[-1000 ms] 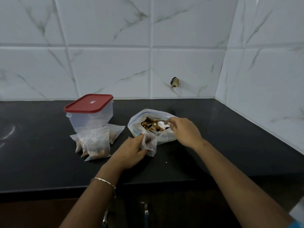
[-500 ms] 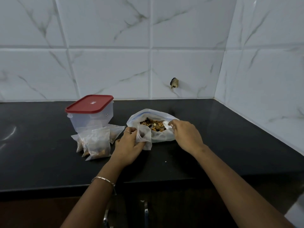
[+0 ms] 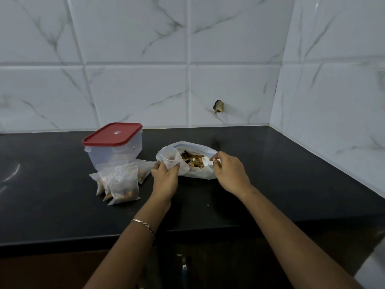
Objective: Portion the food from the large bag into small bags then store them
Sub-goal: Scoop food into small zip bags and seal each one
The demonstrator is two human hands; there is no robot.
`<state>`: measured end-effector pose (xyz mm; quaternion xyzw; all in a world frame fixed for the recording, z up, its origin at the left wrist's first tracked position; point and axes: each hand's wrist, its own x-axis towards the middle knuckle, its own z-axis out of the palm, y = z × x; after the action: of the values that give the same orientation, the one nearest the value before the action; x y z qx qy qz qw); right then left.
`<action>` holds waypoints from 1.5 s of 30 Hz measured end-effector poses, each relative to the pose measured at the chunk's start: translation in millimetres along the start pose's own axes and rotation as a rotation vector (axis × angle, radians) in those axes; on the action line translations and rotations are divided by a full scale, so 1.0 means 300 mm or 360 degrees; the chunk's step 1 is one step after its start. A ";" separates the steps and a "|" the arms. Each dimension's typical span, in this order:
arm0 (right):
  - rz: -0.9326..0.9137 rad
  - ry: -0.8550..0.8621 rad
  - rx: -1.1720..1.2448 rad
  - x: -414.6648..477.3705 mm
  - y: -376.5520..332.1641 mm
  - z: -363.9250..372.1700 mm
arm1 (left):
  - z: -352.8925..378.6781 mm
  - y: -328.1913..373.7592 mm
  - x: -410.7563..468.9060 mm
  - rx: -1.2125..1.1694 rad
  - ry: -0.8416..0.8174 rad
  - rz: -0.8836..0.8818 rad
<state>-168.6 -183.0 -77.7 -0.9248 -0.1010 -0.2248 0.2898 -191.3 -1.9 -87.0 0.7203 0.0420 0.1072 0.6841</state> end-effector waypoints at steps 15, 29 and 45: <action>-0.0501 -0.0022 -0.0746 -0.044 -0.029 0.015 | -0.035 0.052 0.053 -0.0387 -0.0242 -0.0425; 0.0145 0.0006 0.0109 -0.013 0.019 0.032 | -0.016 0.033 0.060 -0.0604 -0.0407 -0.0397; 0.0601 -0.0045 0.0554 -0.009 0.019 0.080 | 0.016 0.024 0.073 -0.0706 -0.0698 -0.0290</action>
<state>-160.4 -173.6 -99.3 -0.8664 0.0324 -0.1330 0.4801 -169.6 -2.6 -78.0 0.5529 -0.0666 -0.1057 0.8239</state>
